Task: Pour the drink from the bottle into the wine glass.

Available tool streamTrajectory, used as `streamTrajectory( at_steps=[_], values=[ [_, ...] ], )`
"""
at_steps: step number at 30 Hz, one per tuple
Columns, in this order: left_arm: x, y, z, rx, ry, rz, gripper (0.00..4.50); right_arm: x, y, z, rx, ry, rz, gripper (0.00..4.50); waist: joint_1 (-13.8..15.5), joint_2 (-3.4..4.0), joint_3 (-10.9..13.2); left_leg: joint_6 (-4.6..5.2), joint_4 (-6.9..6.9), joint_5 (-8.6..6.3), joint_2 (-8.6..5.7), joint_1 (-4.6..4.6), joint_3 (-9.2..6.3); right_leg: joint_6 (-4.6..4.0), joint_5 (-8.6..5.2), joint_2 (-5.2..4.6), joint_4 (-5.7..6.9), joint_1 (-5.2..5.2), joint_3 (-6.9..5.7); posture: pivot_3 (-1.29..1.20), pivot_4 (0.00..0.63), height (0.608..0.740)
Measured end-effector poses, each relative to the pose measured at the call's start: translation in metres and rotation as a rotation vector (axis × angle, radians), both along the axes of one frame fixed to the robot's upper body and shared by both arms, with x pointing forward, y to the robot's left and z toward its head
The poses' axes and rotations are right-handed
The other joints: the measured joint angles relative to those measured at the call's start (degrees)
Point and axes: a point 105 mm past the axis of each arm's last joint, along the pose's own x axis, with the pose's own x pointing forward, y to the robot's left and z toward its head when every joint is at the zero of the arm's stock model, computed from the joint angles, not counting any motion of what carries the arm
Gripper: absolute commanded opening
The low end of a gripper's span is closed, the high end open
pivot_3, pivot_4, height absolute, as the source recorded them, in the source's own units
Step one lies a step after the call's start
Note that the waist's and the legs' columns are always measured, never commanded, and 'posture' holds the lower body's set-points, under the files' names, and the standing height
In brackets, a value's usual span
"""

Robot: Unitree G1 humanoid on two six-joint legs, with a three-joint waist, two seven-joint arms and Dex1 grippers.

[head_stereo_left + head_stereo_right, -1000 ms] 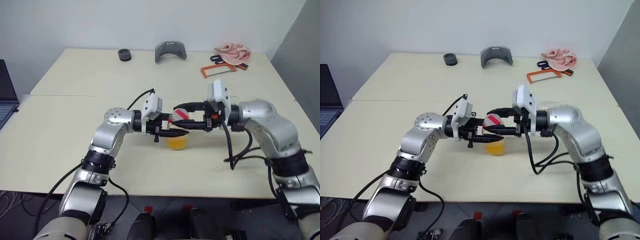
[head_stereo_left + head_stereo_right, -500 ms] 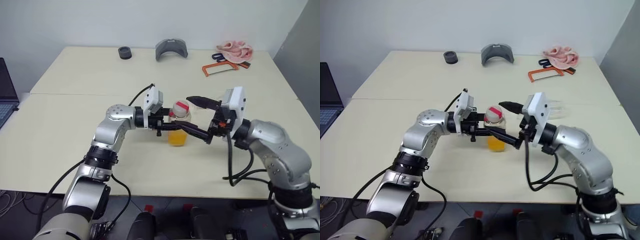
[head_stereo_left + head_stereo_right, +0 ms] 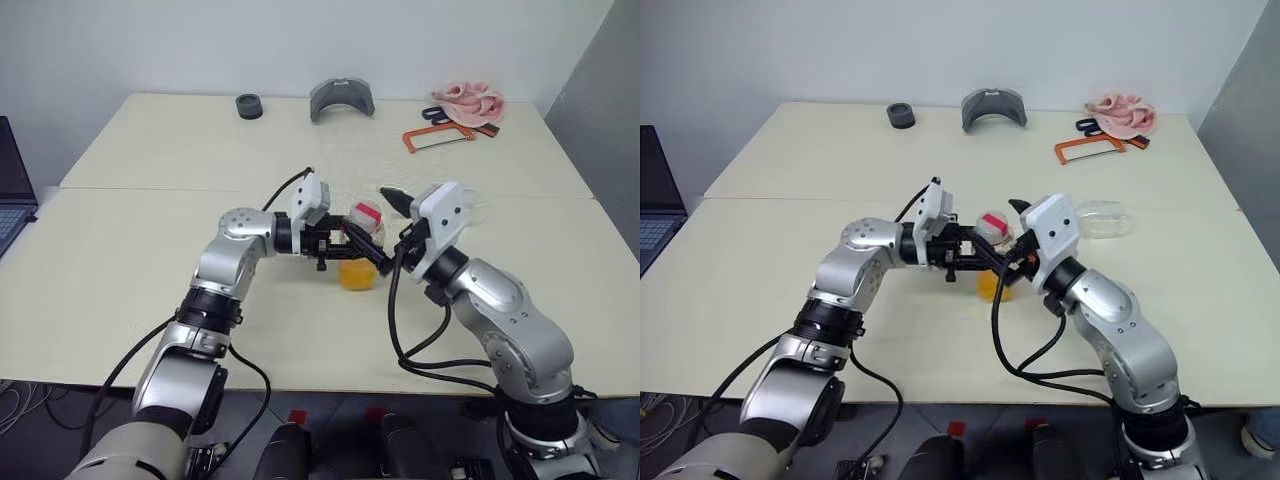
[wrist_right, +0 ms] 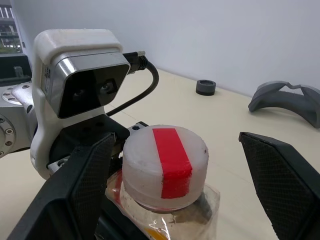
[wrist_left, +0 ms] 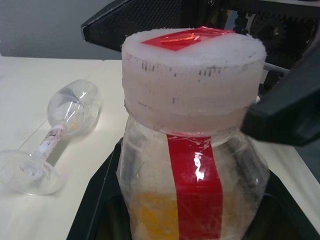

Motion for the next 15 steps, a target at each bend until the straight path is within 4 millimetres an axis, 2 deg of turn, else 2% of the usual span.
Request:
streamTrajectory(
  at_steps=[5,11,15],
  values=[
    [0.0002,0.0001,0.0000,0.000,-0.001,0.002,1.82,-0.0021,0.0040,0.0004,0.011,0.002,0.024,1.99,-0.1,0.00,0.0,0.00,0.00,0.00,0.00,0.00,0.00,0.00,0.00,0.00,0.00,0.00,0.00,0.00,0.150,0.740],
    [-0.0005,0.0003,0.0010,0.001,-0.006,-0.003,1.82,-0.0034,0.0044,0.0005,-0.001,-0.015,0.066,1.89,-0.1,0.00,0.0,0.01,0.01,0.00,-0.01,0.00,0.00,0.00,0.00,0.00,0.00,0.00,-0.01,0.00,0.150,0.740],
    [-0.0047,0.0028,0.0041,0.013,-0.021,-0.031,1.82,-0.0026,0.0013,0.0044,-0.076,-0.042,0.266,1.89,-0.2,0.00,0.0,0.15,0.02,-0.08,-0.38,0.03,0.05,0.00,0.00,0.01,0.00,0.02,0.01,0.00,0.150,0.740]
  ],
)
